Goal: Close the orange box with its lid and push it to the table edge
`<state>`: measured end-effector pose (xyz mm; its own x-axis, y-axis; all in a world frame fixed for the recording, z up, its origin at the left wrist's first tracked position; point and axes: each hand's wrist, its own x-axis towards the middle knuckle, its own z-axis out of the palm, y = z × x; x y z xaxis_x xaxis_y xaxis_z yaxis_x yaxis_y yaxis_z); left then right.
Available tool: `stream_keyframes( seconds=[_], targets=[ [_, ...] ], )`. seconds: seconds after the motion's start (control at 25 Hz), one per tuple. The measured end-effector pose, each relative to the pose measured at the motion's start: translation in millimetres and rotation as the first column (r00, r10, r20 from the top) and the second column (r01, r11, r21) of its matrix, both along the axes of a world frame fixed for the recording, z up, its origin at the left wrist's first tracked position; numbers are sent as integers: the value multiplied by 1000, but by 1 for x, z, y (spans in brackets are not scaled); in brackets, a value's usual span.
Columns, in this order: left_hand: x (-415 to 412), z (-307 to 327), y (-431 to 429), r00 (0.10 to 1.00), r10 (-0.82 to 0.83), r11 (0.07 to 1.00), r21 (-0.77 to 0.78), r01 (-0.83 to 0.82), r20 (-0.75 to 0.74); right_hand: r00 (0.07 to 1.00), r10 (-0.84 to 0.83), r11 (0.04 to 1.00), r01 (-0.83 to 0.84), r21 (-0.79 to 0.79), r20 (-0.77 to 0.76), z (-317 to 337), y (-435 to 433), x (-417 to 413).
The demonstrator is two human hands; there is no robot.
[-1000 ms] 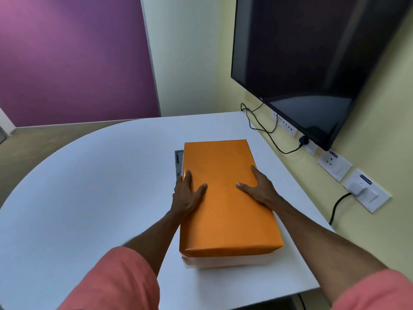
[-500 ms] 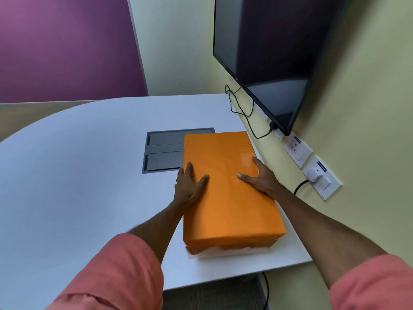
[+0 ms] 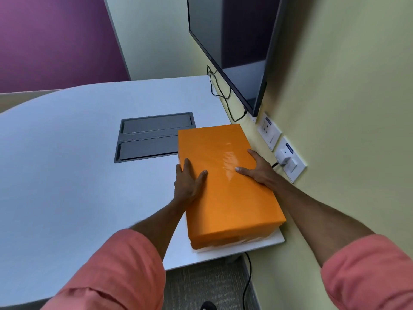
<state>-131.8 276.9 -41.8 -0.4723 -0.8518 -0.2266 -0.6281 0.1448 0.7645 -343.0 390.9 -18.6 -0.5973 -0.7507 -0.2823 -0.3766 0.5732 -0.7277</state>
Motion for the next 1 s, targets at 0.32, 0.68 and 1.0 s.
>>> stream_keyframes(
  seconds=[0.32,0.68,1.0],
  targets=[
    [-19,-9,15,999,-47,998,33,46,21,1000,23,1000,-23,9,20,-10,15,-24],
    [-25,-16,22,996,-70,997,29,69,62,997,73,996,-72,45,-17,-17,16,-34],
    [-26,-9,12,978,-142,988,81,131,153,988,18,1000,-14,24,-154,-9,6,-24]
  ],
)
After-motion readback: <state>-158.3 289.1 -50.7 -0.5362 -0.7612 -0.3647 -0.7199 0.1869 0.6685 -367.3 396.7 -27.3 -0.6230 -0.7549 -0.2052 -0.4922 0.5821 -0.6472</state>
